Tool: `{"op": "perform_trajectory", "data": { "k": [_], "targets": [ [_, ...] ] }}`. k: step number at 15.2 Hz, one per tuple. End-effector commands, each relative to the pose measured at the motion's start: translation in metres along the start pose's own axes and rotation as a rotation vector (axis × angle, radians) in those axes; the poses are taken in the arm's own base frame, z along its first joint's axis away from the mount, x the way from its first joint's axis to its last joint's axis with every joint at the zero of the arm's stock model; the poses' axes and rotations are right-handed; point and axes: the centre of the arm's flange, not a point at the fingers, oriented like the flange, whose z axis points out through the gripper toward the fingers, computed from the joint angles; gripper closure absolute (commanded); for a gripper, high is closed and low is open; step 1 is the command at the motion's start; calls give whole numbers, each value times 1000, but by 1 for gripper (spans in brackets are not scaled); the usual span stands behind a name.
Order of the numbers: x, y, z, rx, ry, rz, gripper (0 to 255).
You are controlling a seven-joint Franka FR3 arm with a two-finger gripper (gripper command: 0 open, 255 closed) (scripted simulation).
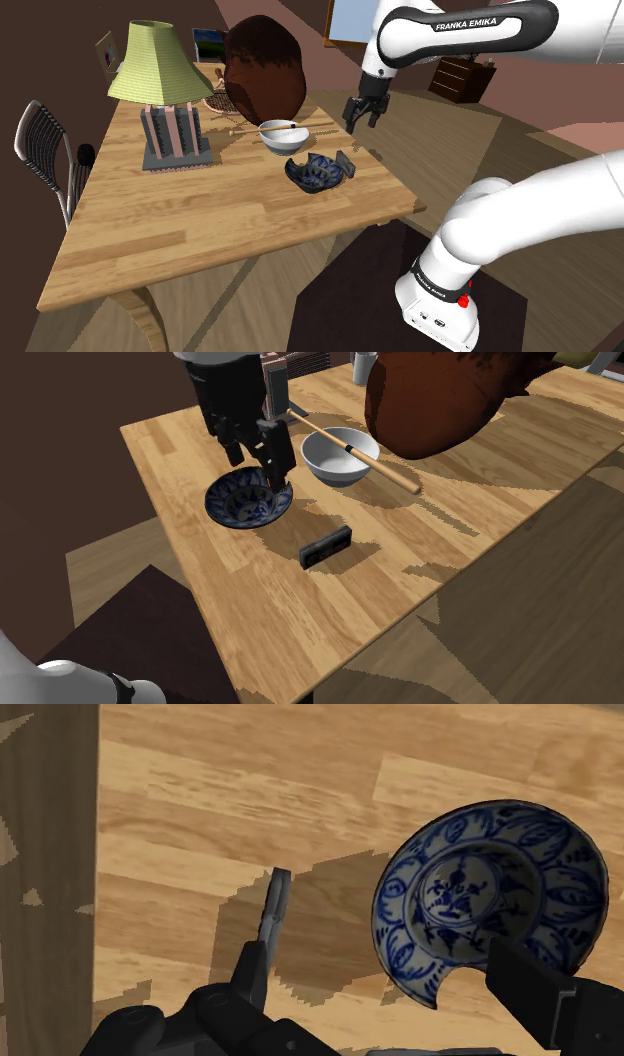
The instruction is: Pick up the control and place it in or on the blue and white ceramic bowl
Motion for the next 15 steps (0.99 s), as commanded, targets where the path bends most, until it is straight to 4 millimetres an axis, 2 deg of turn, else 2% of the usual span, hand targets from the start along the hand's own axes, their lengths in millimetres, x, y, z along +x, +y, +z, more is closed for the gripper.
{"op": "perform_trajectory", "data": {
  "k": [1, 10, 15],
  "targets": [
    [7, 11, 23, 3, -18, 17, 0],
    [36, 60, 132, 14, -103, 95, 0],
    [35, 61, 156, 14, -105, 97, 0]
  ]
}}
